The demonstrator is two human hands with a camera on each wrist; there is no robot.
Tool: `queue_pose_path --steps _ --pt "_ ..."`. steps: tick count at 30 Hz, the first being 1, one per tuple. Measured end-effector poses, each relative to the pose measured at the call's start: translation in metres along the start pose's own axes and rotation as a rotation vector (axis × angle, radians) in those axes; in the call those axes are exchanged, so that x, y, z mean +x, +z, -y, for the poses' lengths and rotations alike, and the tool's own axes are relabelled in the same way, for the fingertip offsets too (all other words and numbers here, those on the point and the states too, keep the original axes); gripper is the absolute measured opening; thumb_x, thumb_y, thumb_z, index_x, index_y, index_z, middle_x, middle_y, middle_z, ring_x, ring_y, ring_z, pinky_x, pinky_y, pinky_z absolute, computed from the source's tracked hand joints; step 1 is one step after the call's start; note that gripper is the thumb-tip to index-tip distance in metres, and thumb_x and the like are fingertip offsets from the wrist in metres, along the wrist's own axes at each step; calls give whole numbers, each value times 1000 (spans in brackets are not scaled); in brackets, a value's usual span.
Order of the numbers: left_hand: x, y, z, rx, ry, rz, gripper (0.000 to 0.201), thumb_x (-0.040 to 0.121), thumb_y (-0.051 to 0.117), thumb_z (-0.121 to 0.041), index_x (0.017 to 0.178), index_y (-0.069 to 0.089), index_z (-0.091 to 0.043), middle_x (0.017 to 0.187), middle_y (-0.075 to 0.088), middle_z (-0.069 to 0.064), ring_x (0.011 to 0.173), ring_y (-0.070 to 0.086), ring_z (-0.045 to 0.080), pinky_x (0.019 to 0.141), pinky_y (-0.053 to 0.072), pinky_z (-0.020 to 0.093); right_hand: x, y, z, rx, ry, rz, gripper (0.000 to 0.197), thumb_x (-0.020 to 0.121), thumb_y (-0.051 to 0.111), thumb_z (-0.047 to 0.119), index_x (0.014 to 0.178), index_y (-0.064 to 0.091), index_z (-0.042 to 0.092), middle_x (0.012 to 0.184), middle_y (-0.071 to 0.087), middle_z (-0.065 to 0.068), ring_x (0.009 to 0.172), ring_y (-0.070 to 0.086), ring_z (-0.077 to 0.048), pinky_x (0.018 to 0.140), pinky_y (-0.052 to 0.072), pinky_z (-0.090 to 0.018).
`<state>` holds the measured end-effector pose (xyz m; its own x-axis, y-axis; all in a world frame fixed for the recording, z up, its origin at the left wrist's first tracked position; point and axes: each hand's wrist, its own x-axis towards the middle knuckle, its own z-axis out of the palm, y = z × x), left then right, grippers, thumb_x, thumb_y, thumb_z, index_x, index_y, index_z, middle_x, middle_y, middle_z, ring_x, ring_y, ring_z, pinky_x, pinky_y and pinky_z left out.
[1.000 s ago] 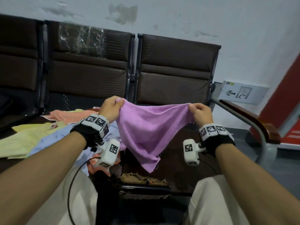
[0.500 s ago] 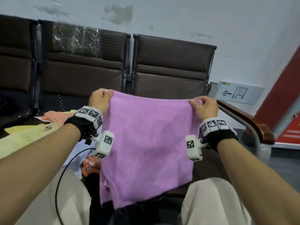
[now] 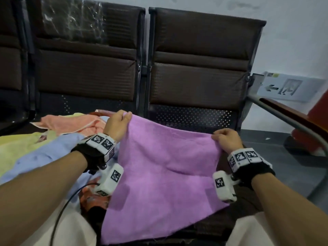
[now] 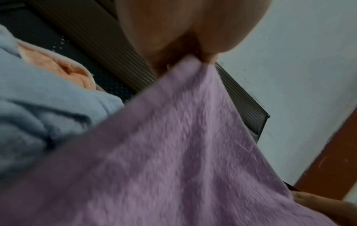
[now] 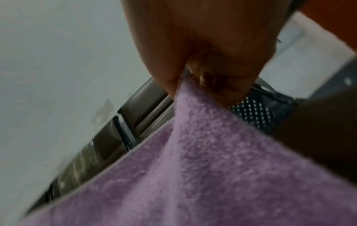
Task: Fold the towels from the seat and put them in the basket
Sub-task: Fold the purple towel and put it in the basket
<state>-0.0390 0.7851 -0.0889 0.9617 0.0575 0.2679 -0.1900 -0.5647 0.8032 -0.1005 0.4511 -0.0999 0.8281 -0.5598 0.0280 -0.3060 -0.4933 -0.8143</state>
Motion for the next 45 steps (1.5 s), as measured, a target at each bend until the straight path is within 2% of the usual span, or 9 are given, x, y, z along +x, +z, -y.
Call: queue_pose_path --steps 6,10,14,18,20,23,31,35,45 --pt "-2 20 3 -77 -73 63 34 101 32 -37 76 51 -23 98 56 6 99 51 21 84 31 26 -14 18 26 450 10 365 14 84 62 4 77 72 12 53 60 6 44 49 -4 41 43 -16" --pt "-2 26 1 -116 -159 119 50 99 31 -40 118 57 -2 128 57 15 122 49 28 106 33 32 -32 17 43 432 -5 629 11 87 63 8 93 69 1 50 59 1 49 61 -14 44 51 -22" --pt "-10 25 -4 -270 -218 196 44 95 34 -31 113 58 1 122 57 27 114 54 40 101 41 52 -41 17 44 424 -49 747 21 87 56 -5 105 64 0 85 72 -17 74 70 -21 65 58 -31" --pt "-18 28 -5 -130 -102 130 28 96 34 -10 100 58 4 104 59 20 98 55 32 79 35 22 -48 19 37 -127 -413 639 19 88 56 -2 99 70 4 73 71 -9 55 62 -5 55 51 -16" --pt "-23 33 -3 -98 -45 186 24 97 35 -12 95 58 -6 102 60 10 98 53 24 82 34 24 -54 16 39 -455 -661 571 16 85 62 9 93 74 16 77 70 4 61 60 3 63 48 -15" --pt "-25 38 0 -134 9 256 18 95 47 -19 93 64 -11 87 62 1 87 55 17 84 42 33 -66 15 52 -323 -876 543 10 80 68 14 81 72 23 92 65 3 83 61 -10 79 49 -26" --pt "-43 39 -17 -306 42 527 15 89 61 -13 77 68 -8 57 55 -4 55 48 8 55 42 22 -71 40 53 20 -673 541 3 82 71 17 79 70 17 72 67 -3 66 57 -10 68 51 -39" --pt "-50 40 -22 -344 38 614 20 91 58 -12 102 69 2 50 57 -13 47 49 -3 47 39 10 -71 46 53 4 -676 563 3 78 75 21 80 73 20 77 71 0 73 65 -14 72 52 -33" --pt "-54 42 -25 -325 77 650 19 91 56 -9 102 70 -2 52 60 -14 49 49 -4 47 38 8 -75 50 53 -58 -644 490 28 70 81 25 72 53 24 63 57 8 50 49 1 51 40 -11"
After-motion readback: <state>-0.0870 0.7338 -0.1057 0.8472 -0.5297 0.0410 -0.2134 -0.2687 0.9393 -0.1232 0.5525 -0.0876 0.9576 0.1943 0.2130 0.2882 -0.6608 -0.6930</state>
